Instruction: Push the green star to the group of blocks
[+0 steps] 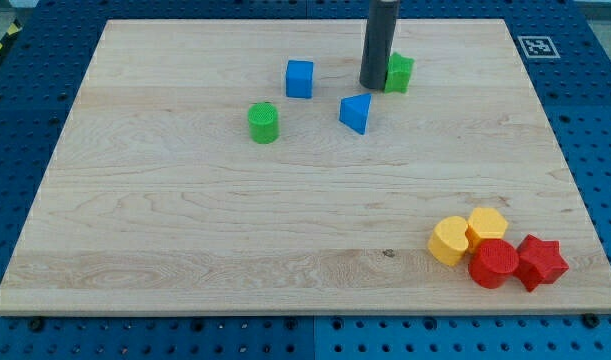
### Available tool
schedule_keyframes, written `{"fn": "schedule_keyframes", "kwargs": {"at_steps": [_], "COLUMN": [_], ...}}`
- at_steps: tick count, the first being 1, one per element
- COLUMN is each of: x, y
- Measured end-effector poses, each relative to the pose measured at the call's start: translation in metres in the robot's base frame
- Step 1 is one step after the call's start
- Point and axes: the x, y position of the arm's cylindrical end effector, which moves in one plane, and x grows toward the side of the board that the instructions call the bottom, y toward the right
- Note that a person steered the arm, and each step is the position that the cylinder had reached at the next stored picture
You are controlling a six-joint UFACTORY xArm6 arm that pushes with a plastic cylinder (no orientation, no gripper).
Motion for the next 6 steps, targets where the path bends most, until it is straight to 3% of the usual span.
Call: {"fn": "schedule_keyframes", "kwargs": {"at_steps": [2, 3, 6], "x": [-0.048, -0.046, 0.017], "y": [0.022, 0.027, 0.054]}}
